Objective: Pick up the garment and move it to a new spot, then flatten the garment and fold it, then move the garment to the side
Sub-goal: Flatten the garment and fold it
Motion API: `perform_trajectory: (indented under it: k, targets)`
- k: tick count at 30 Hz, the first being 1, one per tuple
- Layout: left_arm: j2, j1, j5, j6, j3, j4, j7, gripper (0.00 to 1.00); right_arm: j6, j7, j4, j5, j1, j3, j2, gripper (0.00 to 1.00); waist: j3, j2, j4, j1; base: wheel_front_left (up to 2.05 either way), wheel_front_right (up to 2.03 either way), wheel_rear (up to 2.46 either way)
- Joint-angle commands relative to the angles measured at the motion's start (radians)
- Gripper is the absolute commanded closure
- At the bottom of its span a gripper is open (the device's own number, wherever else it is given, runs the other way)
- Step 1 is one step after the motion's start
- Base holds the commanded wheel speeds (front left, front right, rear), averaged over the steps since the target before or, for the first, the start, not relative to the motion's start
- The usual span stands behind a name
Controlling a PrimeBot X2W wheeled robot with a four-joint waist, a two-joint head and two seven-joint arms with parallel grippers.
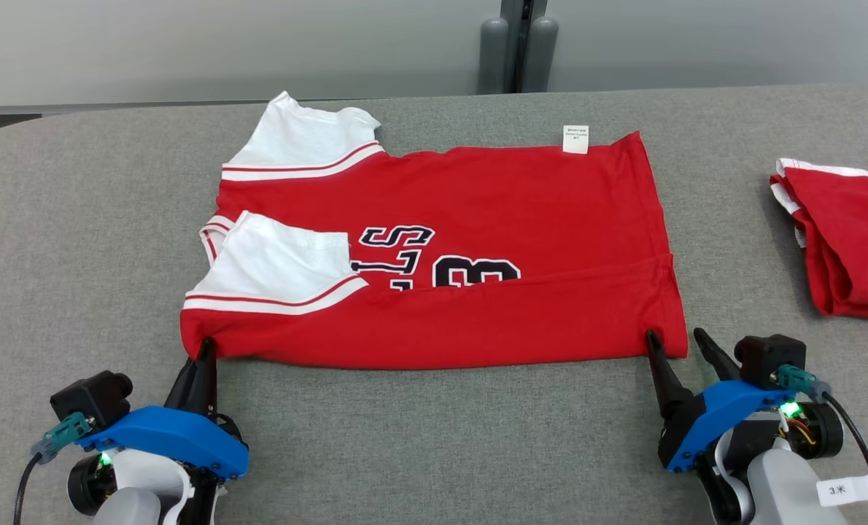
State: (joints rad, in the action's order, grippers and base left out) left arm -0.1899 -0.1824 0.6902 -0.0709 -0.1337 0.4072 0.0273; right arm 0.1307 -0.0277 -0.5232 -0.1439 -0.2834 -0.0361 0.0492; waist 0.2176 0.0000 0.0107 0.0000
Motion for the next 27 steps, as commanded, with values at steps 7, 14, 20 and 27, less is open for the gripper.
perform_trajectory:
  k: [7, 14, 20, 27]
  targets:
    - [-0.007, 0.000, -0.016, -0.001, -0.007, -0.033, 0.027, 1.00, 0.000, -0.006, -0.140, -0.038, -0.075, 0.025, 0.002, 0.70, -0.004, 0.0000, 0.013, 0.0000, 0.00, 0.00, 0.00]
    - [-0.010, 0.037, -0.017, 0.007, -0.006, -0.091, 0.050, 1.00, 0.000, -0.078, -0.176, -0.061, -0.095, 0.015, 0.003, 1.00, -0.033, 0.0000, 0.017, 0.0000, 0.00, 0.00, 0.00]
    - [-0.023, 0.133, -0.021, 0.029, -0.011, -0.215, 0.035, 1.00, 0.000, -0.093, -0.060, -0.040, -0.012, 0.003, 0.003, 1.00, -0.065, 0.0000, 0.021, 0.0000, 0.00, 0.00, 0.00]
    - [-0.060, 0.322, -0.018, 0.083, -0.004, -0.419, -0.023, 1.00, 0.000, -0.002, 0.242, -0.045, 0.208, -0.017, 0.003, 1.00, -0.098, 0.0000, 0.017, 0.0000, 0.00, 0.00, 0.00]
